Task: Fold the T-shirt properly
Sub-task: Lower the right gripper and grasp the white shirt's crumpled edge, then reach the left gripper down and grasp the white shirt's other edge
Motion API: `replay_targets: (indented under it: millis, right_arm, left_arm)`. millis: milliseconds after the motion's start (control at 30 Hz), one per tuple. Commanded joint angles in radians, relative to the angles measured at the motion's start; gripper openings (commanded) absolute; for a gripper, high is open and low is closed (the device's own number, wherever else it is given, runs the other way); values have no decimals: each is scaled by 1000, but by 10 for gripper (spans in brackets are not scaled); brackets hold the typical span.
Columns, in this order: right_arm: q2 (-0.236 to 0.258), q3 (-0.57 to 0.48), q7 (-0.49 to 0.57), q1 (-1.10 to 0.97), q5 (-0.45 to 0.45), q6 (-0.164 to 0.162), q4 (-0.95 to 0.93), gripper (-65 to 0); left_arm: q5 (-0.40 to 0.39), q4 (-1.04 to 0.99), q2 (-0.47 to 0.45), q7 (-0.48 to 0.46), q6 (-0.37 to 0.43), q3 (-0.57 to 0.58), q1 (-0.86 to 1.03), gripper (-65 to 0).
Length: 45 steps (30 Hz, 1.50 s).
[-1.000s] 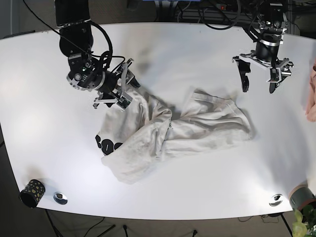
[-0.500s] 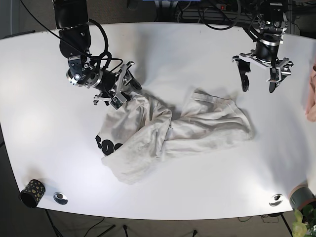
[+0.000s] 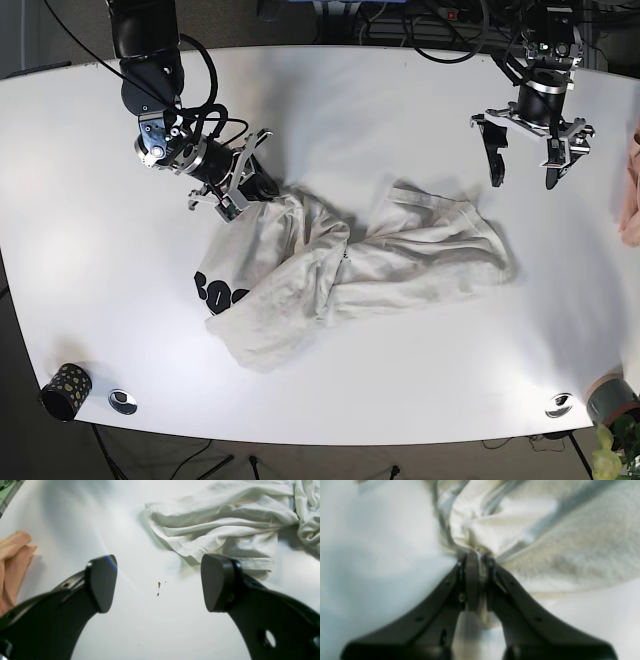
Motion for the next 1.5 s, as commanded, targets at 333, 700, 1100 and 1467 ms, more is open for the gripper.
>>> replay_targets:
  millis: [333,700,1100,1467]
  right_arm:
    - [8,110,-121,-132,-19,9,396,-650]
    - [0,236,-212,-173,-10,9,609,-650]
    - [2,241,-221,-167,-13,9,615,-650]
    - [-1,241,-221,-167,-14,9,614,-650]
  left_arm:
    - [-6,16,-7,144,3,-6,-94,-157]
    - [-3,-30,62,354,0,-24,-357,-153]
    - [-3,-373,67,388,-2,-27,-661,-153]
    - [-4,-774,34,297,-2,-21,-886,-153]
